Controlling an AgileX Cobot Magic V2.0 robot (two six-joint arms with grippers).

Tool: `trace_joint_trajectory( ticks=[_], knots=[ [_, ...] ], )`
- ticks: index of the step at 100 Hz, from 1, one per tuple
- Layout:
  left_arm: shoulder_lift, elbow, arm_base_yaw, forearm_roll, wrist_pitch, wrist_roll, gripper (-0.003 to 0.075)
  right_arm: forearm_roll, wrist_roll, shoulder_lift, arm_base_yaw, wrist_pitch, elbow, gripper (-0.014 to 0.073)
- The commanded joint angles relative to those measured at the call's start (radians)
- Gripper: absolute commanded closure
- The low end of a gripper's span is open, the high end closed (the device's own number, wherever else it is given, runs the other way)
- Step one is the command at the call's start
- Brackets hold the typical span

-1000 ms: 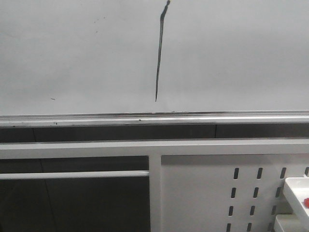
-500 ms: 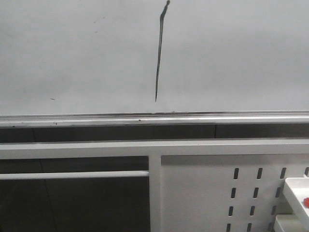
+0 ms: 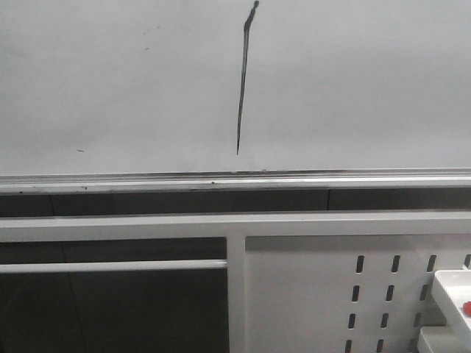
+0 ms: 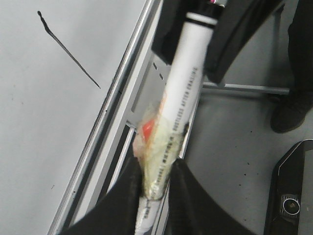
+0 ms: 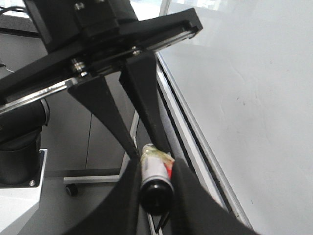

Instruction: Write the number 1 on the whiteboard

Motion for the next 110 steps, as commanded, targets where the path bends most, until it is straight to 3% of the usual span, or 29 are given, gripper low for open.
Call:
trace_joint_trajectory(
  ticks=[1,44,51,68,77,96,104,110],
  knots=[
    [0.009,-0.037,0.000,0.005,-0.083,-0.048,0.0740,-0.007,-0.003,-0.017,-0.001,-0.034,-0.025,0.0645],
    [0.088,-0.037,0.000,-0.024,-0.120,-0.048,0.0740,-0.007,-0.003,-0.019,-0.001,-0.056,-0.025,0.0614],
    [0.090,-0.037,0.000,-0.037,-0.152,-0.048,0.0740,-0.007,-0.003,-0.019,-0.001,-0.046,-0.025,0.0529],
    [0.090,-0.037,0.000,-0.058,-0.204,-0.048,0.0740,-0.007,-0.003,-0.019,-0.001,0.010,-0.025,0.0188],
    [0.090,-0.037,0.000,-0.058,-0.204,-0.048,0.0740,-0.007,-0.003,-0.026,-0.001,0.053,-0.025,0.0107],
    [0.090,-0.037,0.000,-0.071,-0.227,-0.072,0.0740,-0.007,-0.003,-0.108,-0.001,0.181,-0.025,0.0108],
    [0.090,-0.017,0.000,-0.076,-0.300,-0.112,0.0740,-0.007,-0.003,-0.170,-0.001,0.241,-0.025,0.0111],
    [0.089,0.013,0.000,-0.077,-0.381,-0.166,0.0740,-0.007,-0.003,-0.222,-0.001,0.269,-0.025,0.0160]
  ],
)
